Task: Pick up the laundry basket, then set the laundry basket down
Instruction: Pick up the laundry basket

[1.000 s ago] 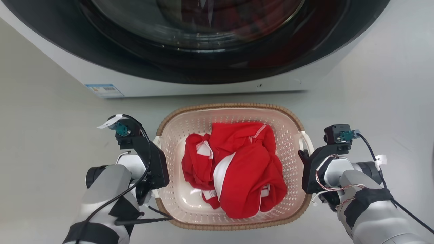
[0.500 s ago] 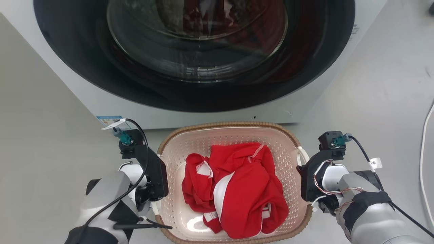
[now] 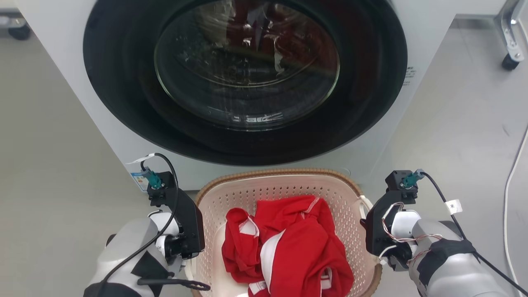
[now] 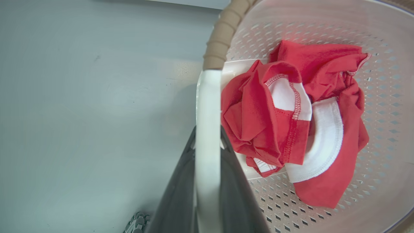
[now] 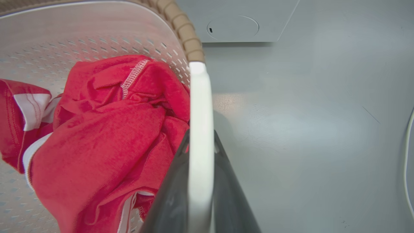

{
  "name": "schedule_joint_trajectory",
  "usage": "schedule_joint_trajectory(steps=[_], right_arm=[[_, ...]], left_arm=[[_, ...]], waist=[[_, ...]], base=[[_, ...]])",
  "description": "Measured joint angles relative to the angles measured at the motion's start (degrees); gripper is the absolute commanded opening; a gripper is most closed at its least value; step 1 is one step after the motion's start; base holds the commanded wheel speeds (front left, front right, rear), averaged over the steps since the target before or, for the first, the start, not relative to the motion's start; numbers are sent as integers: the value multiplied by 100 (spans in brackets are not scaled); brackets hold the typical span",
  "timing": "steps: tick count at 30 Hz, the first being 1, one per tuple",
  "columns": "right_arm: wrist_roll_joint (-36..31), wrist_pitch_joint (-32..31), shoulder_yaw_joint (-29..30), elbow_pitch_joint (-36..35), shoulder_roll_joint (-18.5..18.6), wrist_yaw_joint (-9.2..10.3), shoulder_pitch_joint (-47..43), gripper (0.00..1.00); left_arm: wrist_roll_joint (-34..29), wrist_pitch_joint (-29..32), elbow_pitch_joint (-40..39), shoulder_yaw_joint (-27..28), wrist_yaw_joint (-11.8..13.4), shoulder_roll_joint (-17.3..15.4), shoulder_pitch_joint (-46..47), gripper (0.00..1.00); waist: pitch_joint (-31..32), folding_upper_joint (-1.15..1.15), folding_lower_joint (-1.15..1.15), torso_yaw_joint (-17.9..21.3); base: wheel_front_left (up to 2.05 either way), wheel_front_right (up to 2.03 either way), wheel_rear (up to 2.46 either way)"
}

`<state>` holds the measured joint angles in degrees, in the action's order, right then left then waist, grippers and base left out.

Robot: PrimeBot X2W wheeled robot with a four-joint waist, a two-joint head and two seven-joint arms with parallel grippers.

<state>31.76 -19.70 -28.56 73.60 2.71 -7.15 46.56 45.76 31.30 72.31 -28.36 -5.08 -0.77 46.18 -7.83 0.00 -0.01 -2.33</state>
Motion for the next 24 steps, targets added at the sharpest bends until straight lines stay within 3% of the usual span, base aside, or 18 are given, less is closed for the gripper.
schedule_joint_trajectory(steps=[24], right_arm=[[572, -622, -421, -376, 8, 87, -377, 0]], left_arm=[[118, 441, 97, -186, 65, -56, -207, 0]], waist=[[684, 0, 0, -1]], base=[[0, 0, 0]])
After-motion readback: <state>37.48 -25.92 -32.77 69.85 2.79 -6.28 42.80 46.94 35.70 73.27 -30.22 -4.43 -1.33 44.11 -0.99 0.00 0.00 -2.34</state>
